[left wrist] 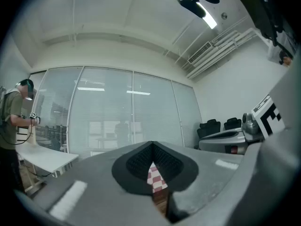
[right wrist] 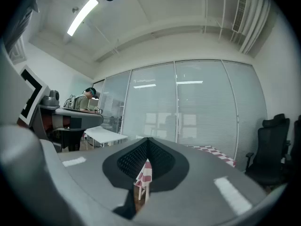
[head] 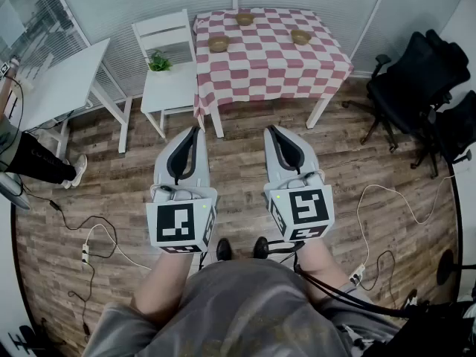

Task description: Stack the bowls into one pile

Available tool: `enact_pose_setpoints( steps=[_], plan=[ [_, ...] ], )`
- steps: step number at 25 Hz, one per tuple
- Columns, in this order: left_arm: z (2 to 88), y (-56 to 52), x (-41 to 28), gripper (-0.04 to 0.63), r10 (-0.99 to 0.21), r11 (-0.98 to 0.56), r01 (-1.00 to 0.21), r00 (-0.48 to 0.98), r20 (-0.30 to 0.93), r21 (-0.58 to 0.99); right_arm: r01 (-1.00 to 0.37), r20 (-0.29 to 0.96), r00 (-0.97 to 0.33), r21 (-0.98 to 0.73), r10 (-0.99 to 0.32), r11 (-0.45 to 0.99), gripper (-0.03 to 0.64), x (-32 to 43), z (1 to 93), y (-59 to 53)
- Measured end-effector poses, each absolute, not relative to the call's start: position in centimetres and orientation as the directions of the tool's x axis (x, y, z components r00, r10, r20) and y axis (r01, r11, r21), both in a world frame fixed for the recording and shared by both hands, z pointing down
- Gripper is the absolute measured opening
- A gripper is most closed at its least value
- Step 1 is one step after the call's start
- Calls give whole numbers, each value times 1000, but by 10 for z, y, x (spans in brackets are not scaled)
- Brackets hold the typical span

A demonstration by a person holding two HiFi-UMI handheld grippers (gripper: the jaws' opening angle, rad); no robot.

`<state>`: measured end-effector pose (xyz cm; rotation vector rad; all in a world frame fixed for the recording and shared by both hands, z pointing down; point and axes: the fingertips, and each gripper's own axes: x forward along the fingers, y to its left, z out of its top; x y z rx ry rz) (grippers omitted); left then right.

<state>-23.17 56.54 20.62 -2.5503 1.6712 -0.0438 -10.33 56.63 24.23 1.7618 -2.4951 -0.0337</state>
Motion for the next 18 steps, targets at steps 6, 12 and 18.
enact_pose_setpoints(
  steps=[6,12,18],
  plan=[
    [203,566,-217,0,-916,-397,-913,401,-29,-91,-936,51,-344,63,-937,347,23,-93,240,565],
    [205,571,-196,0,-920,-386,-918,390,-37,-91,-928,48,-367,53,-929,369,23,-75,244,568],
    [213,571,-174,0,-933,-355,-932,358,-28,-73,-916,57,-401,10,-914,402,26,-53,251,563]
  ],
)
